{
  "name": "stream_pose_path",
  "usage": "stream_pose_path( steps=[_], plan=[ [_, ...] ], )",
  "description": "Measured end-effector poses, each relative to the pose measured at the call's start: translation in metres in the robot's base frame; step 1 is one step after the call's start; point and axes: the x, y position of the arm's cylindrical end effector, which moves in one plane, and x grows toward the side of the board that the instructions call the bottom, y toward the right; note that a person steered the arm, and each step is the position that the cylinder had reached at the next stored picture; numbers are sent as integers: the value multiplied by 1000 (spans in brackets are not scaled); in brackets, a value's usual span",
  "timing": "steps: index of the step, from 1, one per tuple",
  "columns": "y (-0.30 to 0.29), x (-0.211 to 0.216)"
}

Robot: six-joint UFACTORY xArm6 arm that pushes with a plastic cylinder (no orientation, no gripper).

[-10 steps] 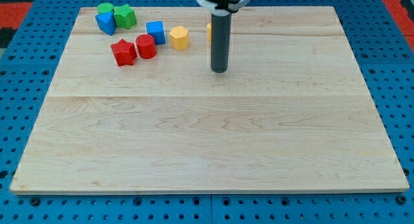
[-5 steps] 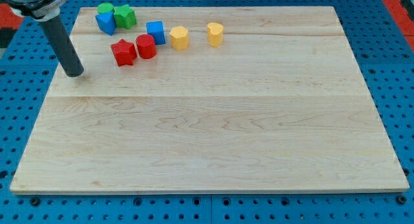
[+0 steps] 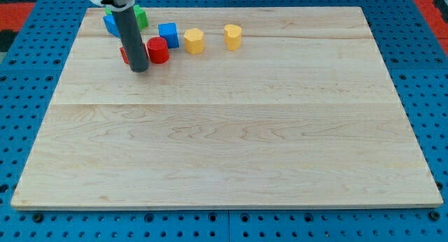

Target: Move the red circle towards top center of the board

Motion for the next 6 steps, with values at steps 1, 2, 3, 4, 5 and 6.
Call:
stream_pose_path(
  steps=[1, 2, 3, 4, 5, 6],
  plan=[
    [6, -12],
    [25, -17],
    [38, -30],
    [40, -40],
    [42, -51],
    [44, -67]
  ],
)
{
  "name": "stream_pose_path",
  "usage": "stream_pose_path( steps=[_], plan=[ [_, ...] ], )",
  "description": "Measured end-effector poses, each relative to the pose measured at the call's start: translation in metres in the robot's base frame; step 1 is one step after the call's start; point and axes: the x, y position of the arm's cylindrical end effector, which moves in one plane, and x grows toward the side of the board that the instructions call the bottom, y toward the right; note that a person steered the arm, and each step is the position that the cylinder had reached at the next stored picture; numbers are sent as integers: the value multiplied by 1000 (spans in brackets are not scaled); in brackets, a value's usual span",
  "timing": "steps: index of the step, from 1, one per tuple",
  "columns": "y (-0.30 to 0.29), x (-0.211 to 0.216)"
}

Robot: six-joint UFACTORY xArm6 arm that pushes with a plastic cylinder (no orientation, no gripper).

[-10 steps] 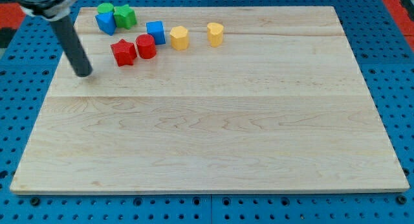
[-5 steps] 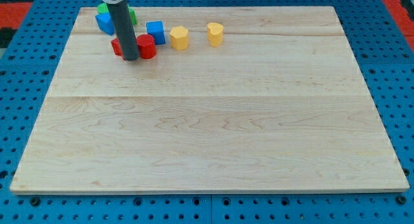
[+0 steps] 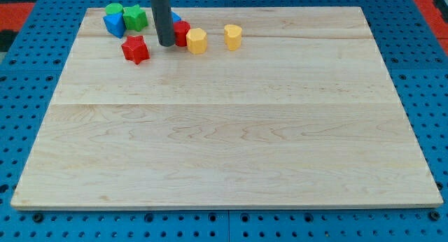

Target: Move the red circle towards top center of the board

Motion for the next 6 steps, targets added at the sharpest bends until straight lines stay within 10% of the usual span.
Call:
stream_pose_path(
  steps=[6],
  plan=[
    [80, -49]
  ],
)
